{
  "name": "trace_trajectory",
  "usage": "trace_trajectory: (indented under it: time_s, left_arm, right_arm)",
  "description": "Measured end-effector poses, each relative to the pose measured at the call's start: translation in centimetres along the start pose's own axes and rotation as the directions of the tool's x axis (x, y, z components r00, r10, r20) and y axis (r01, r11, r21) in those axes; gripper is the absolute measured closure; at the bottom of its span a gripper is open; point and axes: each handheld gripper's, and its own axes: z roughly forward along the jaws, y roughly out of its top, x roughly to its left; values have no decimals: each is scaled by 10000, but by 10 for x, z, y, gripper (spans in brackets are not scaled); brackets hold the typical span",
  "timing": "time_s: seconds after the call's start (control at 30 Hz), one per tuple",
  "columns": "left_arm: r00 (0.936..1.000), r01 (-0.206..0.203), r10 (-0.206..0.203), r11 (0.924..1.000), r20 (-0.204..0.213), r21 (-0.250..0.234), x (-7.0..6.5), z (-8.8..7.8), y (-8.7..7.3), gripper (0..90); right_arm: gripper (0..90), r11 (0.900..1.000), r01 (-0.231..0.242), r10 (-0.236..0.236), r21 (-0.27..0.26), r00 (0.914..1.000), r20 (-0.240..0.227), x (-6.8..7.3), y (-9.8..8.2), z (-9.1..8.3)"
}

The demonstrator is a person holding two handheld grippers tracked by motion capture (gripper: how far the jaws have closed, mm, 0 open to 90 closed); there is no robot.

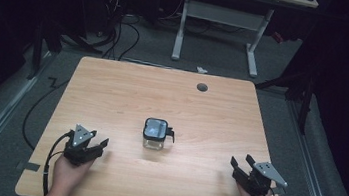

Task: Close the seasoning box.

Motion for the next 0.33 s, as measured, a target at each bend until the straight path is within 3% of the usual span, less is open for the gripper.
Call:
trace_trajectory:
  time_s: [0.1, 0.33]
  left_arm:
    - [9998, -212, 212, 9998, -44, 45, -5, 1, 1, 443]
    - [9998, -211, 211, 9998, -3, 72, -5, 2, 1, 443]
  right_arm:
    - [364, 9999, -144, 145, 60, 9998, -122, -1, -3, 1]
    - [335, 9994, -174, 178, 288, 9998, -122, -1, -4, 4]
